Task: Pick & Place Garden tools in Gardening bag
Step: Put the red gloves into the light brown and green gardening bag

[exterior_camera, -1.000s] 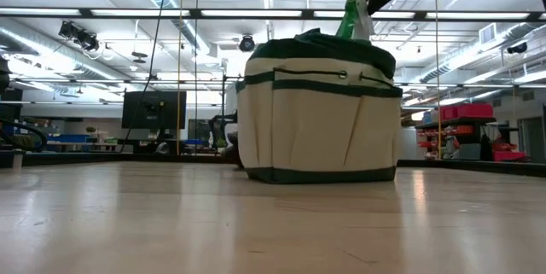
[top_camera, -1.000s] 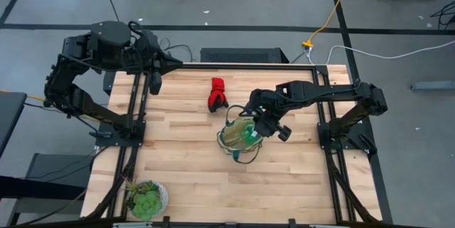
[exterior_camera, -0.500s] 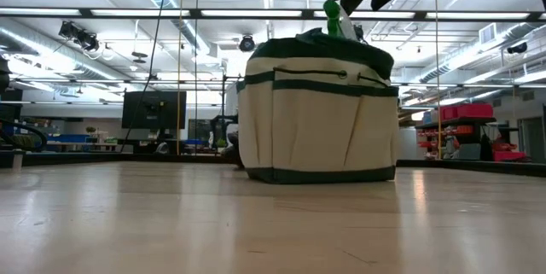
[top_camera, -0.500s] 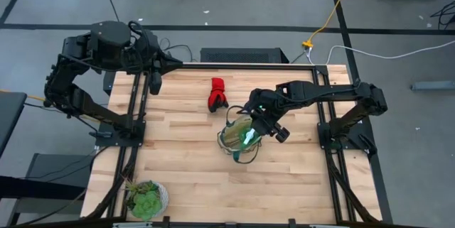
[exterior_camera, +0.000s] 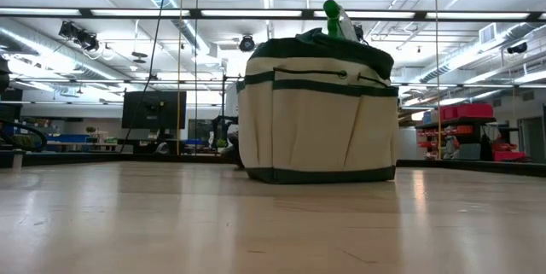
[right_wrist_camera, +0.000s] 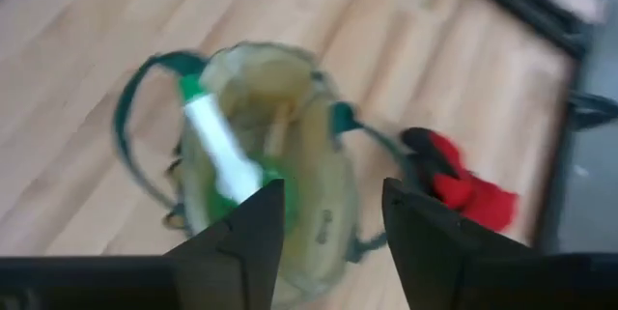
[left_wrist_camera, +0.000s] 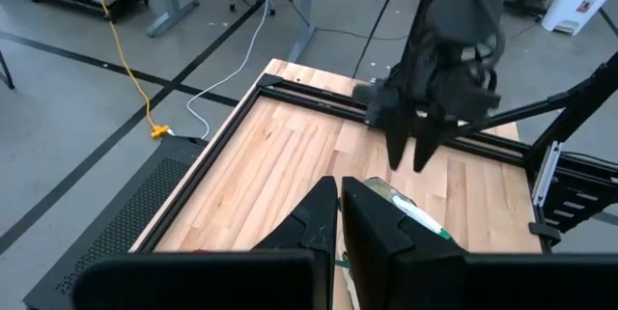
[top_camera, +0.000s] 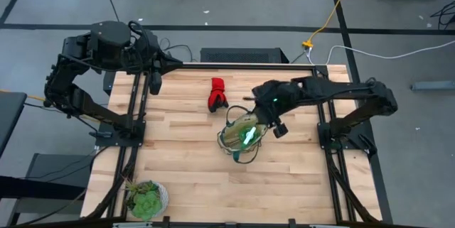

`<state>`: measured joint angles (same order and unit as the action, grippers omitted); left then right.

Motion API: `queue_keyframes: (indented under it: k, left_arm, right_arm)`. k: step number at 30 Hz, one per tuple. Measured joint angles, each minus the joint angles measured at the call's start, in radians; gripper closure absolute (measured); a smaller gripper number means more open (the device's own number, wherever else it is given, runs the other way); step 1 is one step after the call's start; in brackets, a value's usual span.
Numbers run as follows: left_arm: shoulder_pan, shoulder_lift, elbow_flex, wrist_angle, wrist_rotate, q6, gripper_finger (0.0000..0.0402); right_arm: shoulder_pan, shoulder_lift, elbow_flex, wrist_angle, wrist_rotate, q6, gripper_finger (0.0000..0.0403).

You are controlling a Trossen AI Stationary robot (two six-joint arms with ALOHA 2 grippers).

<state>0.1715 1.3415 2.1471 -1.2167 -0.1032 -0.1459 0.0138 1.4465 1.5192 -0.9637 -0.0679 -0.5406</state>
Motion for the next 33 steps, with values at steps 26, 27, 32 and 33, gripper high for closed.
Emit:
queue_keyframes:
  k: [26,27,32,33]
  left_arm:
    - [0.000,0.000,0.000,0.001,0.003,0.000,0.0376]
    - [0.000,0.000,0.000,0.001,0.003,0.000,0.0376]
    - [0.000,0.000,0.000,0.001,0.003,0.000,0.0376]
    - [0.000,0.000,0.000,0.001,0.003,0.000,0.0376]
  right_arm:
    - [-0.105,-0.110,0.000,0.119,-0.055,0.184,0.0387]
    - [-0.105,-0.112,0.000,0.119,-0.055,0.181,0.0394]
    - [-0.105,-0.121,0.000,0.130,-0.056,0.183,0.0399]
    - [-0.105,-0.122,0.000,0.135,-0.056,0.189,0.0399]
